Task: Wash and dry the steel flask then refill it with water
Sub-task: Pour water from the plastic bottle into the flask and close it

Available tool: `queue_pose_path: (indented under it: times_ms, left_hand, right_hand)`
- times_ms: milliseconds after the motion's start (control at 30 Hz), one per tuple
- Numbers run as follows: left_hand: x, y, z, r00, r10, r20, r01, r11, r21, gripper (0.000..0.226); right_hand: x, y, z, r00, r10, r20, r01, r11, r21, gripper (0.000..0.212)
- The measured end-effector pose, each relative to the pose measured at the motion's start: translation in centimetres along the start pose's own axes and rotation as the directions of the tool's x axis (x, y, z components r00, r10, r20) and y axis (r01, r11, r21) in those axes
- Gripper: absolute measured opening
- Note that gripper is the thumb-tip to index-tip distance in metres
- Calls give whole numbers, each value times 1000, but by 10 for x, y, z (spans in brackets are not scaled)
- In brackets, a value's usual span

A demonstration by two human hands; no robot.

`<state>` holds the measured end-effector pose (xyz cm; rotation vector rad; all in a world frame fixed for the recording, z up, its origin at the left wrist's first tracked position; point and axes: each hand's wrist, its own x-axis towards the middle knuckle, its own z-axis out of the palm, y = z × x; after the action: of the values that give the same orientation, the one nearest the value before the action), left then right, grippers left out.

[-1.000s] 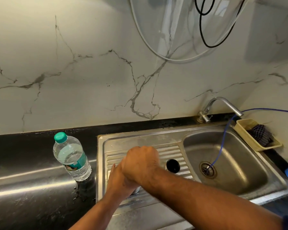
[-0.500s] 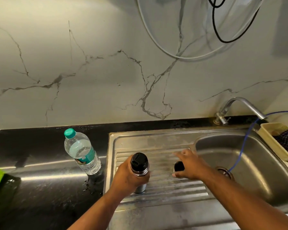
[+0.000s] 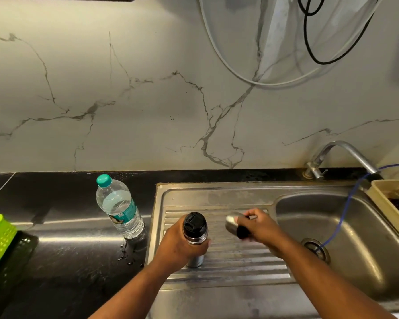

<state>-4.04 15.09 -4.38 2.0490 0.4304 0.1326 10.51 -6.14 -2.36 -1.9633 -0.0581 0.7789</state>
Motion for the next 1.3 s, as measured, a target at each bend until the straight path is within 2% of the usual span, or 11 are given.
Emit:
queue_pose_path:
  times_ms: [67, 100, 200, 267, 333, 400, 500, 633, 900, 1100, 1300]
  left_hand:
    - [0, 0, 0, 1000, 1, -8, -1, 1000, -15, 49]
    - [0, 2, -1, 1000, 3, -8, -3, 1000, -21, 48]
    - [0, 4, -2, 1000, 4, 4, -4, 1000, -21, 44]
    - [0, 5, -3, 1000, 4, 8, -4, 999, -33, 43]
    - [0, 5, -3, 999, 7, 39, -5, 998, -55, 44]
    - [0, 3, -3, 998, 9, 65, -6, 998, -56, 44]
    - [0, 3, -4, 998, 8, 69, -4, 999, -54, 42]
    - [-1, 4, -5, 997, 18, 70, -15, 999, -48, 45]
    - [-2, -4, -5, 996, 67, 67, -63, 997, -53, 49]
    - [-2, -7, -4, 997, 57, 54, -53, 995, -80, 55]
    - [-3, -8, -1, 999, 20, 44, -15, 994, -105, 53]
  right_hand:
    - [-24, -28, 8, 987, 2, 159, -70, 904, 422, 41]
    - [-34, -40, 11, 976, -39, 215, -81, 850, 520, 44]
    - [-57, -70, 21, 941, -215, 261, 37, 833, 552, 43]
    - [-67, -84, 28, 912, -341, 228, 237, 892, 384, 44]
    - [-73, -95, 34, 865, -458, 206, 459, 887, 46, 46]
    - [-75, -101, 41, 796, -554, 245, 603, 763, -235, 52]
    - [-74, -102, 53, 733, -579, 357, 679, 593, -433, 63]
    - [-70, -107, 59, 767, -466, 441, 639, 498, -586, 82]
    - [-65, -107, 74, 790, -404, 461, 606, 407, -683, 69]
    - [-70, -112, 89, 835, -407, 370, 519, 361, -775, 60]
    - [-71, -122, 105, 884, -393, 252, 327, 138, -935, 58]
